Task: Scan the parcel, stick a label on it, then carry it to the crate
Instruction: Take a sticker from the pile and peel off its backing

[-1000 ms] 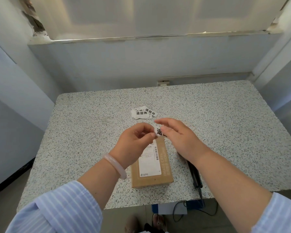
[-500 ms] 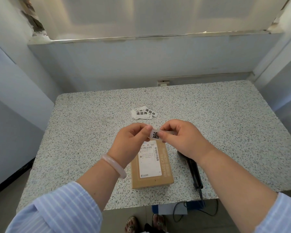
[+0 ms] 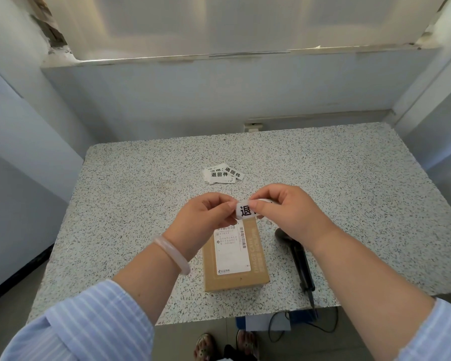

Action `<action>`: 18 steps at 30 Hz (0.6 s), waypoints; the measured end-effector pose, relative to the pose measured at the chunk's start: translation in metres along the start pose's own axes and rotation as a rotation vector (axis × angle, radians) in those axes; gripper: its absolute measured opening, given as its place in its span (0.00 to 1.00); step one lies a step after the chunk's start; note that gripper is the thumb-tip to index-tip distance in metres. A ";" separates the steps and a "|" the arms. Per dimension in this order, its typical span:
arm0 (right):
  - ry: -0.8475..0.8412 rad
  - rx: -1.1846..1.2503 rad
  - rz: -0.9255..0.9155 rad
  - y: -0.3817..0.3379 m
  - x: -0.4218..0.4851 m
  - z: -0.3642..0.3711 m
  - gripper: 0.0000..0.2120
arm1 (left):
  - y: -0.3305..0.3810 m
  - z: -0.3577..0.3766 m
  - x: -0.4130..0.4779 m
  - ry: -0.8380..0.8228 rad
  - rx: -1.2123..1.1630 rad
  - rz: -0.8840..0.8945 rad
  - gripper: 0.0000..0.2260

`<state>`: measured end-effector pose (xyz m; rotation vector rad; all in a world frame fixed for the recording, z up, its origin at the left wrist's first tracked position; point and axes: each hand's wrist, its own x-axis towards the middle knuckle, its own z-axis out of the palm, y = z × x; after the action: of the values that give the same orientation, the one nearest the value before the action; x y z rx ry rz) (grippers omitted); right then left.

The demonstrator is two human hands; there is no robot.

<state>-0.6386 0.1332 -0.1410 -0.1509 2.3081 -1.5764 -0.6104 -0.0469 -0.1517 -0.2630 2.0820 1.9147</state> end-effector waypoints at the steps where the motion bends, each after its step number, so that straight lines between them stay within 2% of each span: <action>1: -0.002 0.004 0.006 0.000 0.000 0.000 0.01 | 0.000 -0.001 0.000 -0.010 -0.010 -0.002 0.10; 18: 0.020 -0.020 0.040 -0.006 0.004 -0.003 0.02 | 0.005 -0.002 0.003 -0.028 -0.001 0.009 0.05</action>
<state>-0.6439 0.1332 -0.1355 -0.0941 2.3283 -1.5424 -0.6148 -0.0480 -0.1482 -0.2260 2.0670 1.9139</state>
